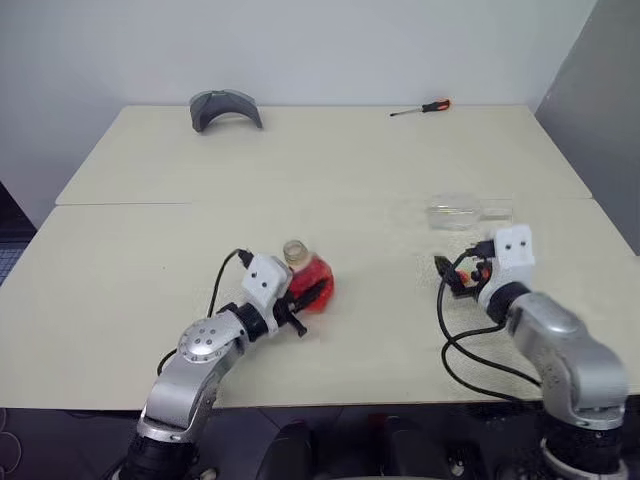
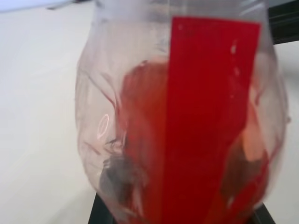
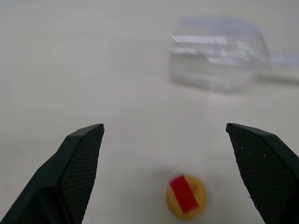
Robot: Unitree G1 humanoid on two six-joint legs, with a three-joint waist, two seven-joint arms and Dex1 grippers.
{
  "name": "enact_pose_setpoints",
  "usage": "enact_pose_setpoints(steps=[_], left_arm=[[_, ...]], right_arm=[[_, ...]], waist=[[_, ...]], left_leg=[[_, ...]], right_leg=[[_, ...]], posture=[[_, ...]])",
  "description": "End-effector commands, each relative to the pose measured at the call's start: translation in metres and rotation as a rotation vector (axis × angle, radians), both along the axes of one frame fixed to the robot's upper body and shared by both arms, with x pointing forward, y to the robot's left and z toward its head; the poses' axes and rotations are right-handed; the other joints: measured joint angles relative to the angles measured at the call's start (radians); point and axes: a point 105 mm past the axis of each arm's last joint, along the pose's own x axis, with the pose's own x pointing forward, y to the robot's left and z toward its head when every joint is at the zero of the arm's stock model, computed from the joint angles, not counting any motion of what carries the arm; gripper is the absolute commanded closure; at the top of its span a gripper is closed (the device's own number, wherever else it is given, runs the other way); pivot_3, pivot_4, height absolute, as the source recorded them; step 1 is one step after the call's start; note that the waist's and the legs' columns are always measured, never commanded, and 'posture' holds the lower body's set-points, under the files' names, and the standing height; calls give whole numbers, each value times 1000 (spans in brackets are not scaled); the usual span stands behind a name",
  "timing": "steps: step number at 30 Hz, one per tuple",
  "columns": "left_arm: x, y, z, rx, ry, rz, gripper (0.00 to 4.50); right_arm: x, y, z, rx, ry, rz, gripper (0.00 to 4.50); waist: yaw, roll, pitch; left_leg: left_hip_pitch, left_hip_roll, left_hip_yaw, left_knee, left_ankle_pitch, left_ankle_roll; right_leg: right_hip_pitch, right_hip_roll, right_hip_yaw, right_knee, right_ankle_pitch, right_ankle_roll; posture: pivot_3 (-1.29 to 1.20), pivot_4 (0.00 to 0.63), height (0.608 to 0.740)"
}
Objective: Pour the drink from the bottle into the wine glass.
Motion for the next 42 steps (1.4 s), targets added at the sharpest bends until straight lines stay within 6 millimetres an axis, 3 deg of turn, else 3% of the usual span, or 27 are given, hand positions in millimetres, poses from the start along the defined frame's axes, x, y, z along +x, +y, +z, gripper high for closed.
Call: enact_pose_setpoints(steps=[1, 4, 9, 22, 42], left_arm=[[15, 21, 14, -5, -65, 158, 3546], [34, 44, 18, -25, -80, 366, 3546], [50, 74, 29, -37, -117, 561, 3546], [71, 136, 35, 7, -165, 796, 3546], [99, 119, 21, -86, -121, 708, 3546]], right_arm=[[-14, 39, 16, 22, -60, 287, 42], [-32, 74, 28, 73, -78, 588, 42], [-42, 105, 47, 84, -134, 841, 42], [-14, 132, 52, 86, -206, 830, 42], [-2, 137, 54, 77, -250, 765, 42]], waist=[[-1, 0, 0], [-1, 0, 0], [-1, -1, 1], [1, -2, 0], [2, -3, 0]], left_leg=[[0, 0, 0, 0, 0, 0], [0, 0, 0, 0, 0, 0], [0, 0, -1, 1, 0, 0], [-1, 0, -1, 1, 2, -3], [-2, -1, -1, 1, 3, -5]], right_leg=[[0, 0, 0, 0, 0, 0], [0, 0, 0, 0, 0, 0], [0, 0, -1, 0, 0, 1], [0, -1, -1, 0, 0, 0], [-1, -2, -2, 0, 1, 0]], posture=[[0, 150, 740], [0, 150, 740], [0, 150, 740], [0, 150, 740], [0, 150, 740]])
